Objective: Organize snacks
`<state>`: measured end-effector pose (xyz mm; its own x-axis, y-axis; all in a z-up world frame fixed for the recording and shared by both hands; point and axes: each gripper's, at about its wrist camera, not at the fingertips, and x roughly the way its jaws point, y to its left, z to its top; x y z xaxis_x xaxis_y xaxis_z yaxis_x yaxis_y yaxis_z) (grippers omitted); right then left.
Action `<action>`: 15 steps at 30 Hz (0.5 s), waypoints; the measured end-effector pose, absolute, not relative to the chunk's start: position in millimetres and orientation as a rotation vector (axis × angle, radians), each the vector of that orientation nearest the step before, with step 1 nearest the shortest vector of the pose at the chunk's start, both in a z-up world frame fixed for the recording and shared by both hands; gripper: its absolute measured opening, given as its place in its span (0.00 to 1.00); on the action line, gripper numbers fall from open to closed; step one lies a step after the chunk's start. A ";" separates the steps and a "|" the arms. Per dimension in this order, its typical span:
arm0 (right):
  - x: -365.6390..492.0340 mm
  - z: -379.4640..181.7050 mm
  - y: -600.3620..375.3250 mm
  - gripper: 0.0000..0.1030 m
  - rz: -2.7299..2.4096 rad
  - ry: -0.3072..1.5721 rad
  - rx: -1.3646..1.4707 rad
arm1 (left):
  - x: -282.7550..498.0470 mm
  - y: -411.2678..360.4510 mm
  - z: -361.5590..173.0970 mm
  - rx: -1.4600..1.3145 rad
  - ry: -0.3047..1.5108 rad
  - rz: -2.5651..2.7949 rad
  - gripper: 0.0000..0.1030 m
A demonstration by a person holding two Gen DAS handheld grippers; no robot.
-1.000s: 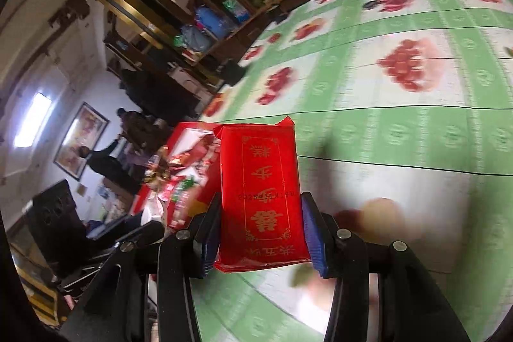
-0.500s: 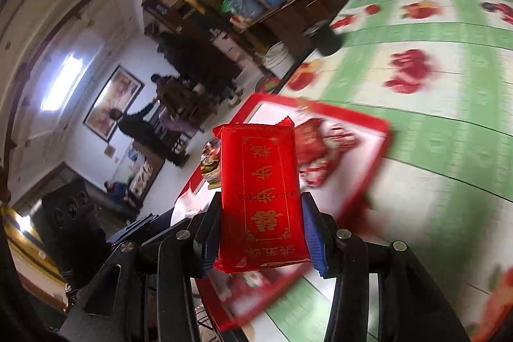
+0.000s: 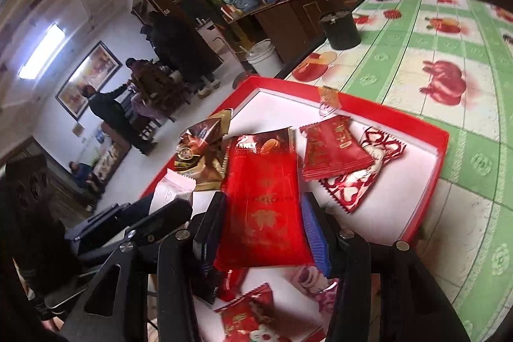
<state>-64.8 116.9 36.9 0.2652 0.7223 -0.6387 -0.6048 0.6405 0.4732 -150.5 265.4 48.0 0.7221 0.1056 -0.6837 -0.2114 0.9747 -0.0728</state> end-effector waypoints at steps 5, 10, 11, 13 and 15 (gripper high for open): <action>-71.2 42.2 101.1 0.62 0.875 0.891 0.124 | -150.1 255.9 50.5 -0.085 0.731 0.291 0.48; -92.1 59.8 86.1 0.67 0.813 0.765 0.078 | -163.4 249.2 62.9 -0.074 0.676 0.385 0.73; -94.5 62.5 84.2 0.68 0.807 0.745 0.075 | -166.3 247.0 66.0 -0.071 0.664 0.399 0.75; -102.4 68.2 78.3 0.69 0.787 0.707 0.071 | -171.3 244.0 69.7 -0.070 0.654 0.420 0.77; -109.8 72.2 72.9 0.69 0.775 0.691 0.069 | -177.8 239.5 73.7 -0.065 0.644 0.442 0.78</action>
<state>-109.8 72.9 72.2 0.5084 0.6642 -0.5480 -0.6204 0.7239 0.3018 -177.8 239.5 73.7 0.7104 0.3778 -0.5938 -0.4176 0.9054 0.0763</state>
